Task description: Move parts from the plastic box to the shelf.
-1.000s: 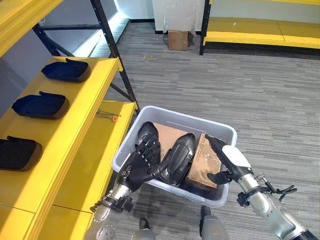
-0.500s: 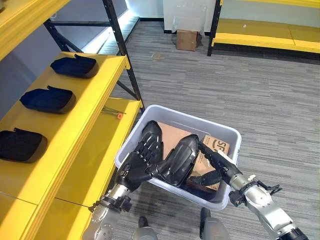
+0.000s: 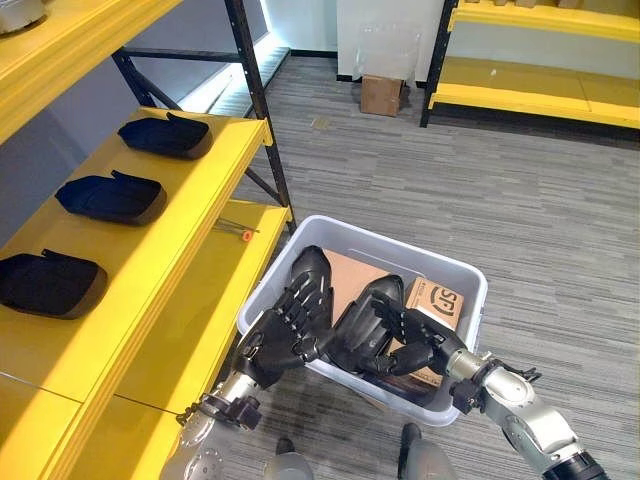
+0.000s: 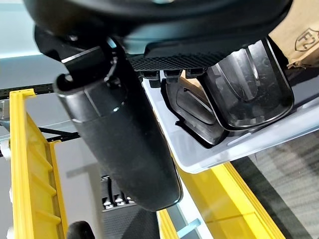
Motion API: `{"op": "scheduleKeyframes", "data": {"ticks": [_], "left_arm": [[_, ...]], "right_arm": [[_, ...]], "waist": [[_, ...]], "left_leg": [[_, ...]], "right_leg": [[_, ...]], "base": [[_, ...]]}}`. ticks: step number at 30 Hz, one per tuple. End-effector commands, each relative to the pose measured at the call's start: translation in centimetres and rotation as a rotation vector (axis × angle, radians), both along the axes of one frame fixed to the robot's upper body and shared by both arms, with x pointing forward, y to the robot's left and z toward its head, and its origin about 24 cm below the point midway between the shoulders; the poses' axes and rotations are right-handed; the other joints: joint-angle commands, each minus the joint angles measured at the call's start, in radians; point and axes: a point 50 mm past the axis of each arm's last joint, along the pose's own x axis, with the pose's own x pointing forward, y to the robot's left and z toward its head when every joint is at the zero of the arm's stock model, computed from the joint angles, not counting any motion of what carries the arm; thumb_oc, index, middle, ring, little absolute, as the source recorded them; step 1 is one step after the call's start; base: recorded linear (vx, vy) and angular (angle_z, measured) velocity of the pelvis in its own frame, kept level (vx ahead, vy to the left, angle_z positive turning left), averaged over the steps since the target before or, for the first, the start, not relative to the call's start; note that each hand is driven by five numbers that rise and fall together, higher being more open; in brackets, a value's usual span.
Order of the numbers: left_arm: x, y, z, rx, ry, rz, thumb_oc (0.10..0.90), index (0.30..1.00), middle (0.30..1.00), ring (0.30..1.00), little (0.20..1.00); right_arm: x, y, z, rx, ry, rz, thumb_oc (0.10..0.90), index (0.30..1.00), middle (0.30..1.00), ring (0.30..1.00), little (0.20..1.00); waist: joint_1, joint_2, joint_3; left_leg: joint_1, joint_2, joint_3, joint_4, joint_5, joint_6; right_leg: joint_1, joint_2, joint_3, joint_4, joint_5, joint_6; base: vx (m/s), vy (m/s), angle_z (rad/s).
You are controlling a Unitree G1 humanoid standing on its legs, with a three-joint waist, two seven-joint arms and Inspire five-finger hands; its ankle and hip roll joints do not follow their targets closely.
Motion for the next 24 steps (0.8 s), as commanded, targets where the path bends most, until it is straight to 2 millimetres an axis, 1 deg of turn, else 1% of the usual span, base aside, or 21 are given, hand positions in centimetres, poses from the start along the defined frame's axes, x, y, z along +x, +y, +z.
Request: {"op": "scheduleKeyframes", "data": {"ticks": [1,3,4,5,6,7,8,10,12,13,15,16,17,18,19,20,21,22,23,24], "left_arm": [[0.1,-0.4,3.9,-0.013,-0.220,-0.043,0.900,1.000,1.000,1.000,1.000],[0.5,-0.4,4.1,-0.006,-0.210,-0.029,0.900,1.000,1.000,1.000,1.000],[0.9,-0.3,4.2,-0.013,-0.198,-0.025,0.900,1.000,1.000,1.000,1.000],[1.0,-0.4,4.3,-0.013,-0.197,-0.023,0.900,1.000,1.000,1.000,1.000],[1.4,-0.4,4.4,0.000,-0.207,-0.011,0.900,1.000,1.000,1.000,1.000],[1.5,-0.3,4.5,0.023,-0.236,0.018,0.900,1.000,1.000,1.000,1.000],[1.7,-0.2,4.9,0.036,-0.267,0.046,0.900,1.000,1.000,1.000,1.000],[1.9,-0.3,5.5,0.020,-0.301,0.064,0.900,1.000,1.000,1.000,1.000],[1.9,-0.4,5.8,0.006,-0.313,0.065,0.900,1.000,1.000,1.000,1.000],[1.8,-0.8,6.3,0.017,-0.330,0.054,0.900,1.000,1.000,1.000,1.000],[1.9,-0.8,6.5,0.017,-0.340,0.055,0.900,1.000,1.000,1.000,1.000],[2.1,-0.8,6.9,-0.007,-0.358,0.064,0.900,1.000,1.000,1.000,1.000],[2.3,-0.7,7.3,-0.030,-0.373,0.072,0.900,1.000,1.000,1.000,1.000],[2.4,-0.7,7.9,-0.060,-0.407,0.069,0.900,1.000,1.000,1.000,1.000],[2.3,-0.8,8.1,-0.068,-0.422,0.069,0.900,1.000,1.000,1.000,1.000],[2.1,-0.9,8.3,-0.078,-0.438,0.068,0.900,1.000,1.000,1.000,1.000],[2.0,-1.1,8.3,-0.079,-0.446,0.066,0.900,1.000,1.000,1.000,1.000],[1.8,-1.1,8.4,-0.075,-0.450,0.074,0.900,1.000,1.000,1.000,1.000],[1.6,-1.0,8.4,-0.079,-0.461,0.089,0.900,1.000,1.000,1.000,1.000],[1.4,-0.9,8.4,-0.089,-0.471,0.101,0.900,1.000,1.000,1.000,1.000]], "right_arm": [[2.0,1.2,7.2,0.190,-0.291,0.051,0.900,1.000,1.000,1.000,1.000],[2.2,1.2,7.5,0.210,-0.283,0.045,0.900,1.000,1.000,1.000,1.000],[2.1,1.1,7.3,0.233,-0.261,0.042,0.900,1.000,1.000,1.000,1.000],[2.0,1.0,7.1,0.237,-0.255,0.041,0.900,1.000,1.000,1.000,1.000],[1.7,0.8,6.4,0.229,-0.246,0.042,0.900,1.000,1.000,1.000,1.000],[1.6,0.7,6.3,0.232,-0.253,0.050,0.900,1.000,1.000,1.000,1.000],[1.6,0.7,6.4,0.238,-0.258,0.062,0.900,1.000,1.000,1.000,1.000],[1.5,0.4,6.4,0.237,-0.266,0.055,0.900,1.000,1.000,1.000,1.000],[1.6,0.2,6.5,0.247,-0.265,0.055,0.900,1.000,1.000,1.000,1.000],[1.8,0.3,6.7,0.275,-0.258,0.071,0.900,1.000,1.000,1.000,1.000],[1.9,0.4,7.0,0.263,-0.272,0.080,0.900,1.000,1.000,1.000,1.000],[2.2,0.5,7.8,0.236,-0.300,0.090,0.900,1.000,1.000,1.000,1.000],[2.4,0.6,8.3,0.230,-0.312,0.097,0.900,1.000,1.000,1.000,1.000],[2.7,0.8,8.6,0.203,-0.325,0.099,0.900,1.000,1.000,1.000,1.000],[2.9,0.9,8.8,0.196,-0.327,0.103,0.900,1.000,1.000,1.000,1.000],[3.0,1.0,8.8,0.210,-0.320,0.105,0.900,1.000,1.000,1.000,1.000],[3.2,0.9,8.7,0.217,-0.315,0.097,0.900,1.000,1.000,1.000,1.000],[3.2,0.9,8.7,0.216,-0.316,0.099,0.900,1.000,1.000,1.000,1.000],[3.1,1.0,8.7,0.219,-0.320,0.122,0.900,1.000,1.000,1.000,1.000],[3.0,1.2,8.8,0.212,-0.331,0.146,0.900,1.000,1.000,1.000,1.000]], "waist": [[0.037,-0.031,-0.036],[0.027,-0.034,-0.031],[0.002,-0.037,-0.027],[-0.006,-0.038,-0.026],[-0.036,-0.036,-0.023],[-0.045,-0.032,-0.020],[-0.051,-0.030,-0.012],[-0.054,-0.027,-0.005],[-0.053,-0.024,-0.004],[-0.054,-0.015,0.007],[-0.056,-0.011,0.012],[-0.062,-0.004,0.029],[-0.064,-0.003,0.041],[-0.059,-0.007,0.057],[-0.053,-0.006,0.066],[-0.051,-0.005,0.074],[-0.054,-0.004,0.072],[-0.055,-0.001,0.067],[-0.052,0.001,0.059],[-0.050,0.000,0.056]], "left_leg": [[-0.080,0.001,0.069,0.092,-0.012,0.069],[-0.078,-0.010,0.077,0.086,-0.019,0.076],[-0.076,-0.027,0.072,0.076,-0.024,0.085],[-0.078,-0.032,0.067,0.075,-0.025,0.085],[-0.086,-0.046,0.043,0.065,-0.017,0.089],[-0.088,-0.048,0.041,0.051,-0.005,0.086],[-0.096,-0.053,0.036,0.045,-0.002,0.083],[-0.111,-0.065,0.030,0.041,0.001,0.078],[-0.121,-0.066,0.029,0.043,0.004,0.076],[-0.129,-0.067,0.041,0.064,-0.003,0.070],[-0.136,-0.066,0.052,0.078,-0.008,0.068],[-0.152,-0.056,0.074,0.121,-0.033,0.058],[-0.179,-0.043,0.088,0.158,-0.031,0.061],[-0.225,-0.032,0.058,0.237,-0.048,0.053],[-0.253,-0.024,0.032,0.284,-0.050,0.049],[-0.273,0.007,0.014,0.317,-0.042,0.044],[-0.256,0.038,0.016,0.295,-0.031,0.042],[-0.242,0.061,0.001,0.260,0.004,0.030],[-0.233,0.096,-0.040,0.212,0.073,0.006],[-0.233,0.126,-0.074,0.185,0.126,-0.011]], "right_leg": [[0.134,-0.149,-0.202,0.049,-0.105,0.127],[0.123,-0.117,-0.202,0.040,-0.111,0.117],[0.108,-0.066,-0.161,0.030,-0.124,0.100],[0.107,-0.050,-0.141,0.025,-0.128,0.095],[0.095,-0.007,-0.059,0.017,-0.136,0.085],[0.092,0.011,-0.038,0.014,-0.142,0.080],[0.091,0.021,-0.025,0.003,-0.145,0.074],[0.096,0.029,-0.020,-0.021,-0.149,0.065],[0.096,0.036,-0.023,-0.029,-0.152,0.057],[0.102,0.043,-0.044,-0.028,-0.169,0.041],[0.099,0.042,-0.056,-0.024,-0.174,0.036],[0.092,0.033,-0.073,-0.008,-0.193,0.035],[0.076,0.028,-0.084,0.000,-0.185,0.023],[0.065,0.026,-0.076,0.015,-0.191,0.013],[0.054,0.026,-0.068,0.033,-0.196,0.007],[0.031,0.026,-0.058,0.067,-0.206,-0.002],[0.007,0.023,-0.054,0.104,-0.217,-0.007],[-0.009,0.026,-0.045,0.121,-0.223,-0.011],[-0.026,0.033,-0.028,0.136,-0.230,-0.014],[-0.046,0.034,-0.011,0.156,-0.236,-0.015]], "base": [[-0.09,0.017,-1.59],[-0.01,-0.003,-2.14],[0.04,-0.026,-1.33],[0.07,-0.056,-0.34],[0.02,-0.049,-0.04],[-0.04,-0.079,0.17],[-0.08,-0.062,0.25],[-0.08,-0.137,0.04],[-0.02,-0.183,-0.07],[-0.01,-0.224,0.01],[-0.03,-0.167,0.10],[-0.14,-0.107,0.23],[-0.22,-0.134,0.37],[-0.22,-0.069,0.35],[-0.17,-0.010,0.25],[-0.11,0.084,0.00],[-0.08,0.166,-0.14],[-0.04,0.258,-0.15],[-0.03,0.332,-0.12],[-0.05,0.357,-0.17]]}}
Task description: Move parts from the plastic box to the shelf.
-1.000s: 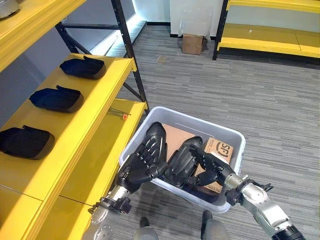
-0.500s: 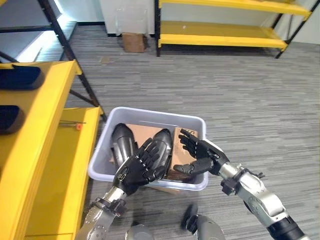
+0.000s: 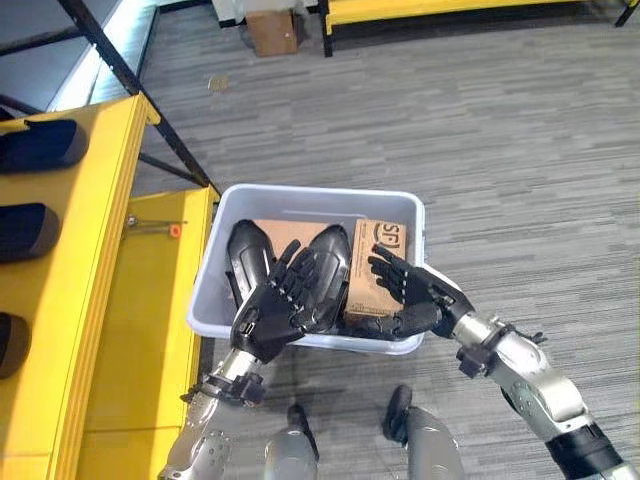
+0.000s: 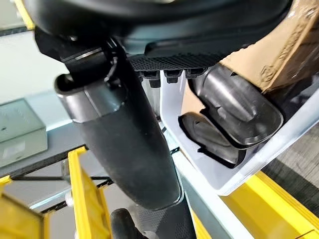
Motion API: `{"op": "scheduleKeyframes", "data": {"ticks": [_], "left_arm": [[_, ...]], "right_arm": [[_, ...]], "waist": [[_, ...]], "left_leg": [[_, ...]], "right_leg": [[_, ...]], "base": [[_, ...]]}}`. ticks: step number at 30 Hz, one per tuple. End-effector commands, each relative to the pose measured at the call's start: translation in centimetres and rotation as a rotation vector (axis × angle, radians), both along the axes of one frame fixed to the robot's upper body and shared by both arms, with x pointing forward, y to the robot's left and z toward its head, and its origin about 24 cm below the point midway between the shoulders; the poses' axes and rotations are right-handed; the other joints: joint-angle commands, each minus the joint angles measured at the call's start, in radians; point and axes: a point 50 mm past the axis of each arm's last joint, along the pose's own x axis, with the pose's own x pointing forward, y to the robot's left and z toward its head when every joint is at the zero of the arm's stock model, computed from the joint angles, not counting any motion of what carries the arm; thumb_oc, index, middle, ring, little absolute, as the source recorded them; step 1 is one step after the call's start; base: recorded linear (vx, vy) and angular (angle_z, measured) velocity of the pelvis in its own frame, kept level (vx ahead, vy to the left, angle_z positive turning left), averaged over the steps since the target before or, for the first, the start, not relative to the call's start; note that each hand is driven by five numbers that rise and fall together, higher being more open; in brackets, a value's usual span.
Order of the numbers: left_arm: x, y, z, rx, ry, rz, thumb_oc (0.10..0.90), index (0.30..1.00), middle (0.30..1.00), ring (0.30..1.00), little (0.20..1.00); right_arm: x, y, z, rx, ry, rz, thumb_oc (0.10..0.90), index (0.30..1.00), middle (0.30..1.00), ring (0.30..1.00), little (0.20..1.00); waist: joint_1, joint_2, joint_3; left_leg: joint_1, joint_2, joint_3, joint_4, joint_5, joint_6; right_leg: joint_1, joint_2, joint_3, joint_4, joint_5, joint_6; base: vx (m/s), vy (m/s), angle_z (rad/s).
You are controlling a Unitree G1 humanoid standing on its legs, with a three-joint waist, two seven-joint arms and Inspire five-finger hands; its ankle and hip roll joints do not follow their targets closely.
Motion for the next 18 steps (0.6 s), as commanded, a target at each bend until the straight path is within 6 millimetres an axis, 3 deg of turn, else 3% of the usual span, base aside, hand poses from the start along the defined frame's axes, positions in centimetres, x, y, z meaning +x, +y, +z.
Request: {"op": "scheduleKeyframes", "data": {"ticks": [1,2,6,15,18], "left_arm": [[-0.8,0.1,5.4,-0.067,-0.329,0.005,0.900,1.000,1.000,1.000,1.000],[-0.8,0.2,5.6,-0.082,-0.366,0.006,0.900,1.000,1.000,1.000,1.000],[-0.1,0.1,6.4,-0.082,-0.402,-0.020,0.900,1.000,1.000,1.000,1.000],[0.1,-0.9,4.8,-0.060,-0.343,-0.052,0.900,1.000,1.000,1.000,1.000],[0.3,-0.5,4.4,-0.165,-0.299,-0.024,0.900,1.000,1.000,1.000,1.000]], "right_arm": [[0.1,1.7,4.5,0.091,-0.225,0.131,0.900,1.000,1.000,1.000,1.000],[-0.1,2.2,5.1,0.062,-0.256,0.174,0.900,1.000,1.000,1.000,1.000],[-0.1,3.2,5.8,0.070,-0.288,0.215,0.900,1.000,1.000,1.000,1.000],[1.1,2.9,6.6,0.035,-0.282,0.180,0.900,1.000,1.000,1.000,1.000],[1.2,2.9,6.9,-0.071,-0.336,0.179,0.900,1.000,1.000,1.000,1.000]], "waist": [[-0.008,-0.037,-0.030],[-0.017,-0.029,-0.028],[-0.022,-0.022,-0.013],[-0.028,0.008,0.023],[-0.025,0.012,0.038]], "left_leg": [[-0.071,0.137,-0.107,0.025,0.156,-0.043],[-0.058,0.166,-0.115,-0.036,0.178,-0.052],[-0.061,0.174,-0.108,-0.068,0.156,-0.061],[-0.069,0.108,-0.081,-0.071,0.092,-0.042],[-0.085,0.096,-0.082,-0.058,0.083,-0.035]], "right_leg": [[0.092,0.039,0.057,-0.029,-0.047,0.037],[0.050,0.030,0.065,0.024,-0.059,0.040],[-0.002,-0.003,0.081,0.110,-0.071,0.057],[-0.006,-0.073,0.101,0.089,-0.025,0.107],[-0.018,-0.082,0.108,0.092,-0.021,0.114]], "base": [[-0.10,0.492,-0.34],[-0.10,0.374,-0.37],[-0.06,0.324,-0.38],[0.01,0.190,0.08],[-0.03,0.069,0.13]]}}
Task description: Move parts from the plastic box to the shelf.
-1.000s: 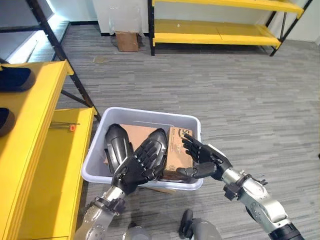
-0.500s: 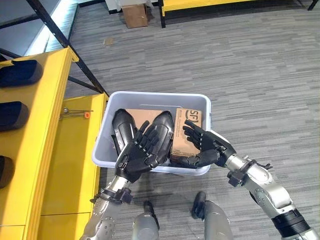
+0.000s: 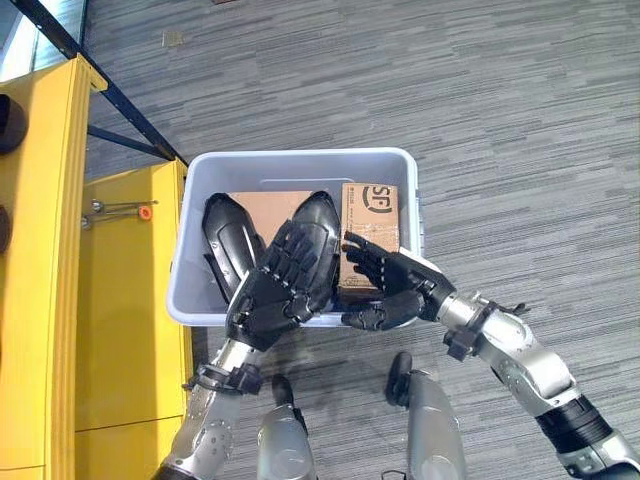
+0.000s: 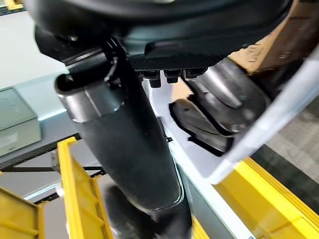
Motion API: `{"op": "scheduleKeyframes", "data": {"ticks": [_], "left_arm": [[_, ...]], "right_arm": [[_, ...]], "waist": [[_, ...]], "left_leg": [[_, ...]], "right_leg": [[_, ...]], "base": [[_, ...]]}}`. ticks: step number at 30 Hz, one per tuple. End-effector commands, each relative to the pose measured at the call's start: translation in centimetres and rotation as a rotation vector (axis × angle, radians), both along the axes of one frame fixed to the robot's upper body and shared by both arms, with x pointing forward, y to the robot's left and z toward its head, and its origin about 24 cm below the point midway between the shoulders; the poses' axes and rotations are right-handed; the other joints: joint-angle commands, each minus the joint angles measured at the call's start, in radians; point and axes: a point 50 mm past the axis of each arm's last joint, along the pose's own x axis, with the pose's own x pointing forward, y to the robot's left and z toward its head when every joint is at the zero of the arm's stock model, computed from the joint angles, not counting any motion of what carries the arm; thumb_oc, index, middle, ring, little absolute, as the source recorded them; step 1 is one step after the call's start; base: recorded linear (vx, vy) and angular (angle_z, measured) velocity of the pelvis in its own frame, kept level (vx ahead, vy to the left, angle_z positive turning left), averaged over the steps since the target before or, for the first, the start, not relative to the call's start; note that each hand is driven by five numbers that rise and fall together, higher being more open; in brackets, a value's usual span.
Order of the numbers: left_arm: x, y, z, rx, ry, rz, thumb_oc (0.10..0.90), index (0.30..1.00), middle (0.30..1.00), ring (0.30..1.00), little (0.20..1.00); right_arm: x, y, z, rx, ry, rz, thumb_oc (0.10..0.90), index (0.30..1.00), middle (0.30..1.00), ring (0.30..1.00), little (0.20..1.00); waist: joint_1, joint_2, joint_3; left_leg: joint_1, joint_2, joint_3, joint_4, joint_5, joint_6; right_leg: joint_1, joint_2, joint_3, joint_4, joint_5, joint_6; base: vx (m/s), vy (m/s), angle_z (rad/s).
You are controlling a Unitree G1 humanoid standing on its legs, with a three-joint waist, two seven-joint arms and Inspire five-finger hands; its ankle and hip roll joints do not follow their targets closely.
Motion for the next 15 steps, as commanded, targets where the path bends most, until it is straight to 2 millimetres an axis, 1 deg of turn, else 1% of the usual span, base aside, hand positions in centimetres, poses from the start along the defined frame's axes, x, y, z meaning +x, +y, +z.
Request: {"op": "scheduleKeyframes", "data": {"ticks": [1,5,7,9,10,13,15], "left_arm": [[-0.2,0.0,3.7,-0.101,-0.207,0.029,0.900,1.000,1.000,1.000,1.000],[-0.4,0.3,4.1,-0.062,-0.253,0.054,0.900,1.000,1.000,1.000,1.000],[-0.6,0.7,4.6,-0.055,-0.280,0.095,0.900,1.000,1.000,1.000,1.000],[-0.7,1.0,4.9,-0.077,-0.291,0.105,0.900,1.000,1.000,1.000,1.000],[-0.7,1.2,4.7,-0.123,-0.273,0.090,0.900,1.000,1.000,1.000,1.000],[-0.6,1.3,4.6,-0.082,-0.281,0.105,0.900,1.000,1.000,1.000,1.000],[-0.7,1.2,4.9,-0.092,-0.296,0.115,0.900,1.000,1.000,1.000,1.000]], "right_arm": [[-0.3,1.5,4.4,-0.008,-0.229,0.089,0.900,1.000,1.000,1.000,1.000],[-0.4,1.5,4.7,-0.006,-0.255,0.071,0.900,1.000,1.000,1.000,1.000],[-0.4,1.4,5.3,0.004,-0.281,0.070,0.900,1.000,1.000,1.000,1.000],[-0.3,1.5,5.8,-0.008,-0.310,0.073,0.900,1.000,1.000,1.000,1.000],[-0.2,1.6,6.3,-0.014,-0.331,0.082,0.900,1.000,1.000,1.000,1.000],[0.2,2.4,7.2,0.002,-0.327,0.106,0.900,1.000,1.000,1.000,1.000],[0.1,2.6,7.4,0.015,-0.317,0.122,0.900,1.000,1.000,1.000,1.000]], "waist": [[-0.002,0.007,-0.042],[0.015,0.006,-0.023],[0.026,0.009,-0.014],[0.034,0.010,-0.009],[0.042,0.011,-0.004],[0.059,0.011,0.002],[0.066,0.014,0.005]], "left_leg": [[-0.031,0.051,-0.030,-0.025,0.054,0.028],[-0.068,0.048,-0.047,0.002,0.053,0.032],[-0.083,0.042,-0.056,0.010,0.053,0.034],[-0.092,0.038,-0.062,0.014,0.052,0.034],[-0.100,0.036,-0.068,0.019,0.053,0.035],[-0.115,0.034,-0.080,0.027,0.055,0.033],[-0.129,0.033,-0.087,0.034,0.055,0.034]], "right_leg": [[0.095,-0.041,0.042,-0.005,-0.045,0.096],[0.080,-0.048,0.035,0.014,-0.049,0.095],[0.072,-0.053,0.030,0.022,-0.051,0.095],[0.069,-0.055,0.026,0.026,-0.053,0.094],[0.063,-0.057,0.027,0.035,-0.056,0.094],[0.052,-0.066,0.026,0.058,-0.065,0.096],[0.044,-0.070,0.024,0.070,-0.070,0.093]], "base": [[-0.02,0.002,0.04],[-0.03,-0.011,0.14],[-0.03,0.000,0.17],[-0.02,0.000,0.17],[-0.02,0.004,0.10],[-0.01,0.001,0.13],[-0.01,0.007,0.11]]}}
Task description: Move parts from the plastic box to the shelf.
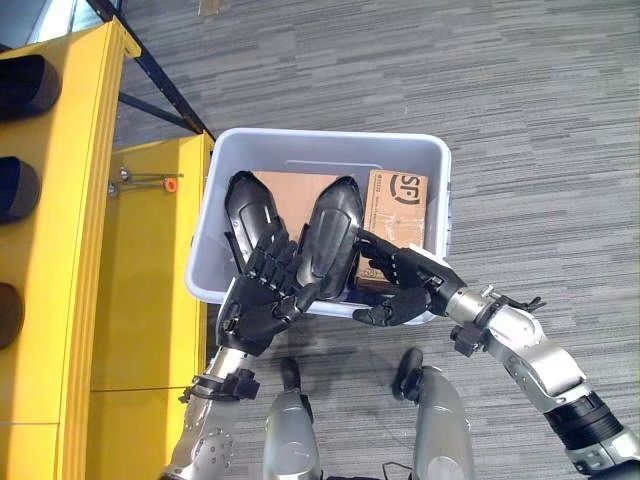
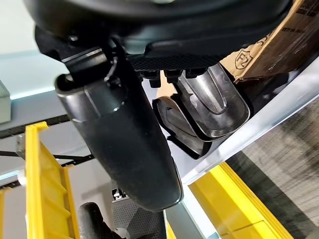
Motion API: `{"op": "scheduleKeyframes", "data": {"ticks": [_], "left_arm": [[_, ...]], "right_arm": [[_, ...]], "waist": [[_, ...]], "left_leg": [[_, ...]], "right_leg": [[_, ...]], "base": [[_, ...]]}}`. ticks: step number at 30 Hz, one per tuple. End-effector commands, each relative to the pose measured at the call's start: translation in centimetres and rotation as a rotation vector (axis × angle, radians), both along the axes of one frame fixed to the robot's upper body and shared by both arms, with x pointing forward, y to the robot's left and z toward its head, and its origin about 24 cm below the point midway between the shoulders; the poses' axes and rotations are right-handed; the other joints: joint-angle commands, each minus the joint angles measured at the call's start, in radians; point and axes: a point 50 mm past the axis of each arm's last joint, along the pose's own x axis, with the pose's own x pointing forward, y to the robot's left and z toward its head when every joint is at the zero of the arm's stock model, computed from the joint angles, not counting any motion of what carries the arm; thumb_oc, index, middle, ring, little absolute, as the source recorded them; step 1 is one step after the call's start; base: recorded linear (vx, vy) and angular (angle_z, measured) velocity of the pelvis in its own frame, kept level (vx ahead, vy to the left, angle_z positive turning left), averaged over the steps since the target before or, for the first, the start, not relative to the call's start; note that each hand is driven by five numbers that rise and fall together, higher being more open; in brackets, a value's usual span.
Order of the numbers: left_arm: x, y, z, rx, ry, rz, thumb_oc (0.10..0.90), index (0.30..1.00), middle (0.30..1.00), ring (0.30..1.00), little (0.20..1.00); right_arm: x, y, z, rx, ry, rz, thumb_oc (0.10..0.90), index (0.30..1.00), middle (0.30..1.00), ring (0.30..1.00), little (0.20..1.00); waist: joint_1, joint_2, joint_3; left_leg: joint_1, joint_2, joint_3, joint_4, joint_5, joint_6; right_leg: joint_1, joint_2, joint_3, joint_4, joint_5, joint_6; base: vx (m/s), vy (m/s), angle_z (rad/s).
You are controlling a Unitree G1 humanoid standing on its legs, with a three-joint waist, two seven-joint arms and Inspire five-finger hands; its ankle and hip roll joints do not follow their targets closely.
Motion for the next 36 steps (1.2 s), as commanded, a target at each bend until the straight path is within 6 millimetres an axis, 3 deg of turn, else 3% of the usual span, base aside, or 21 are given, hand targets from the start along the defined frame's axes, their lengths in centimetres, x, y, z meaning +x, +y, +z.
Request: {"op": "scheduleKeyframes", "data": {"ticks": [1,7,11,17,20,24,30,36], "left_arm": [[-0.6,0.2,4.9,-0.018,-0.283,0.028,0.900,1.000,1.000,1.000,1.000],[-0.5,0.9,5.7,-0.028,-0.310,0.103,0.900,1.000,1.000,1.000,1.000],[-0.5,1.4,6.0,-0.143,-0.345,0.080,0.900,1.000,1.000,1.000,1.000],[-0.3,0.7,6.3,-0.162,-0.360,0.030,0.900,1.000,1.000,1.000,1.000],[-0.4,0.0,6.4,-0.160,-0.361,0.002,0.900,1.000,1.000,1.000,1.000],[-0.3,-0.8,6.4,-0.180,-0.355,-0.019,0.900,1.000,1.000,1.000,1.000],[0.0,-1.5,6.5,-0.182,-0.352,-0.036,0.900,1.000,1.000,1.000,1.000],[0.6,-1.8,7.5,-0.192,-0.354,0.049,0.900,1.000,1.000,1.000,1.000]], "right_arm": [[-0.6,3.4,6.5,0.138,-0.240,0.179,0.900,1.000,1.000,1.000,1.000],[-0.2,4.7,7.4,0.188,-0.224,0.215,0.900,1.000,1.000,1.000,1.000],[0.0,5.7,8.1,0.214,-0.216,0.240,0.900,1.000,1.000,1.000,1.000],[0.3,7.2,9.7,0.333,-0.209,0.248,0.900,1.000,1.000,1.000,1.000],[1.0,7.0,10.4,0.385,-0.219,0.170,0.900,1.000,1.000,1.000,1.000],[1.9,7.2,9.6,0.430,-0.149,0.073,0.900,1.000,1.000,1.000,1.000],[3.6,5.4,9.0,0.495,-0.254,-0.229,0.900,1.000,1.000,1.000,1.000],[3.3,4.9,9.1,0.639,-0.281,-0.383,0.900,1.000,1.000,1.000,1.000]], "waist": [[0.023,-0.012,-0.041],[0.051,0.002,-0.019],[0.067,0.010,-0.006],[0.096,0.021,-0.005],[0.109,0.028,-0.005],[0.119,0.036,-0.005],[0.120,0.040,-0.005],[0.107,0.034,-0.005]], "left_leg": [[-0.063,0.023,-0.012,0.006,0.052,0.037],[-0.095,0.007,-0.034,0.018,0.058,0.040],[-0.125,-0.005,-0.043,0.028,0.061,0.044],[-0.196,-0.019,-0.059,0.045,0.069,0.051],[-0.236,-0.030,-0.067,0.045,0.073,0.059],[-0.275,-0.037,-0.068,0.036,0.086,0.063],[-0.301,-0.045,-0.057,0.034,0.084,0.073],[-0.354,-0.043,-0.048,0.058,0.074,0.075]], "right_leg": [[0.065,-0.051,0.075,0.010,-0.019,0.102],[0.042,-0.061,0.066,0.031,-0.023,0.102],[0.017,-0.075,0.061,0.051,-0.028,0.103],[-0.040,-0.088,0.043,0.084,-0.032,0.101],[-0.066,-0.090,0.032,0.088,-0.031,0.100],[-0.095,-0.089,0.021,0.088,-0.028,0.099],[-0.108,-0.082,0.007,0.059,-0.014,0.100],[-0.148,-0.079,0.006,0.041,0.004,0.107]], "base": [[-0.01,0.002,0.11],[-0.02,0.002,0.13],[-0.03,0.025,0.08],[-0.03,0.021,0.14],[-0.04,0.037,0.15],[-0.03,0.044,0.07],[0.00,0.046,0.05],[0.00,0.045,-0.03]]}}
